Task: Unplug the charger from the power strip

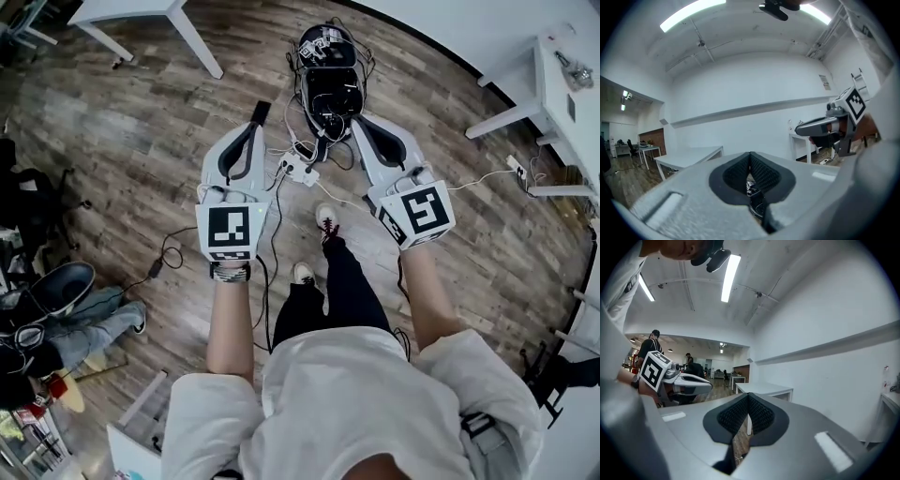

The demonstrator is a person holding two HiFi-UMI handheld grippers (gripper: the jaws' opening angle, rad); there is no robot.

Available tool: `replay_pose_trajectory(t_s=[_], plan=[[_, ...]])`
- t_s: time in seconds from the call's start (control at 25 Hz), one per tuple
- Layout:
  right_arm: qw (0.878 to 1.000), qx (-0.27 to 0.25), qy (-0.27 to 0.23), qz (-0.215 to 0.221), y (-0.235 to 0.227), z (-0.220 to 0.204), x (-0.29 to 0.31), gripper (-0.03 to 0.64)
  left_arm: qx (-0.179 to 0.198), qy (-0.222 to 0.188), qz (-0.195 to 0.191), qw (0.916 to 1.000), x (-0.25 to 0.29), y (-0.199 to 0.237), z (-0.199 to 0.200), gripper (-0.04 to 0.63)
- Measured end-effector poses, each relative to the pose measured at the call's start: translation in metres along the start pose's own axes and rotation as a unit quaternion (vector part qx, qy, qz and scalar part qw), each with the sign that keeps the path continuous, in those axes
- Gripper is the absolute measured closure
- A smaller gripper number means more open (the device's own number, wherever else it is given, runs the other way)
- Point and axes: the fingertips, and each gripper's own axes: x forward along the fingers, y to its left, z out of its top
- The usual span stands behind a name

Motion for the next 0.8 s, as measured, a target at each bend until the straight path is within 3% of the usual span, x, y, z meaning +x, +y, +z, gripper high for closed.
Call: replay_pose_trajectory(t_s=[0.32, 0.8], plan=[[0.999, -0.014, -0.032, -0.006, 0.04, 0.085, -0.068, 0.615, -0.003, -0.039, 0.023, 0.999, -0.078, -0.013, 0.087, 0.591], [0.997, -0.029, -0.077, -0.005, 0.09, 0.144, -0.126, 0.615, 0.037, -0.064, 0.022, 0.9971, -0.144, -0.051, 0.135, 0.591]])
